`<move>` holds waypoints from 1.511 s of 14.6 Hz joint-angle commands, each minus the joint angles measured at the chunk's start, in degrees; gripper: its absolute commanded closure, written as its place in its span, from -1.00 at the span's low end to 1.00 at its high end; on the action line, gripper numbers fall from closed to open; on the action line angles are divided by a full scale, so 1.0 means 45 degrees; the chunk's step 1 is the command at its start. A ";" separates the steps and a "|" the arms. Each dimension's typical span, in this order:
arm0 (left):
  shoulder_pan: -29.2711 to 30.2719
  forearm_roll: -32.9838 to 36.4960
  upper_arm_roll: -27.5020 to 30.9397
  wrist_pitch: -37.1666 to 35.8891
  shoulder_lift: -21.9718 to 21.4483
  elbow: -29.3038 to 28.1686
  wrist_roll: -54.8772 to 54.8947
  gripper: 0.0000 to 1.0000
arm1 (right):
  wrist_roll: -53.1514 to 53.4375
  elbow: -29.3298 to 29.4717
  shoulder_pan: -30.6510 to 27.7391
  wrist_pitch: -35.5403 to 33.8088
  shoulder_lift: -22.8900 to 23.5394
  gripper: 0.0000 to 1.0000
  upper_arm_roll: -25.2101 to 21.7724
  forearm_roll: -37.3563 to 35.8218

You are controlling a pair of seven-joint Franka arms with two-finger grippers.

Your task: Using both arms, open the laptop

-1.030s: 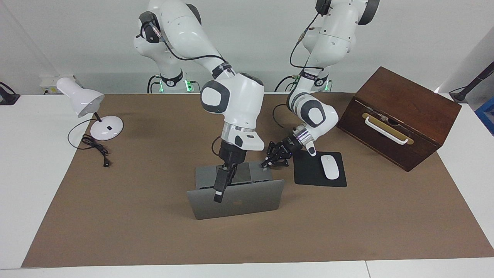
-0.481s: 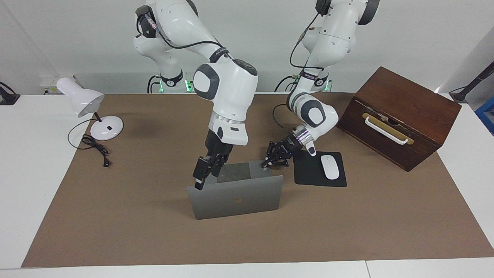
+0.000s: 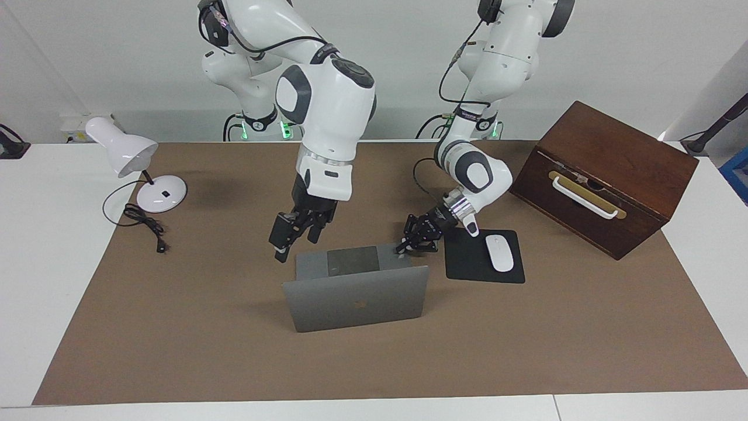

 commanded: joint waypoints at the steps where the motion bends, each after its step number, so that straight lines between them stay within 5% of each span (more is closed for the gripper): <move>1: 0.0598 0.0689 0.0111 0.0608 0.0730 0.0748 0.0432 1.00 | 0.0077 -0.0190 -0.0340 -0.0724 -0.0606 -1.00 0.0055 0.0859; 10: 0.0697 0.2055 0.0091 0.0941 -0.0306 0.1198 0.0314 1.00 | 0.0525 -0.0190 -0.1843 -0.2832 -0.2169 -1.00 -0.0023 0.3027; 16: 0.0736 0.3853 0.0150 0.0941 -0.0735 0.1316 0.0314 1.00 | 0.3314 -0.0190 -0.2449 -0.4317 -0.2931 -1.00 -0.0024 0.3849; 22: 0.0737 0.8045 0.0636 0.1058 -0.1321 0.1355 0.0333 1.00 | 0.5131 -0.0190 -0.3151 -0.5276 -0.3517 -1.00 -0.0062 0.4649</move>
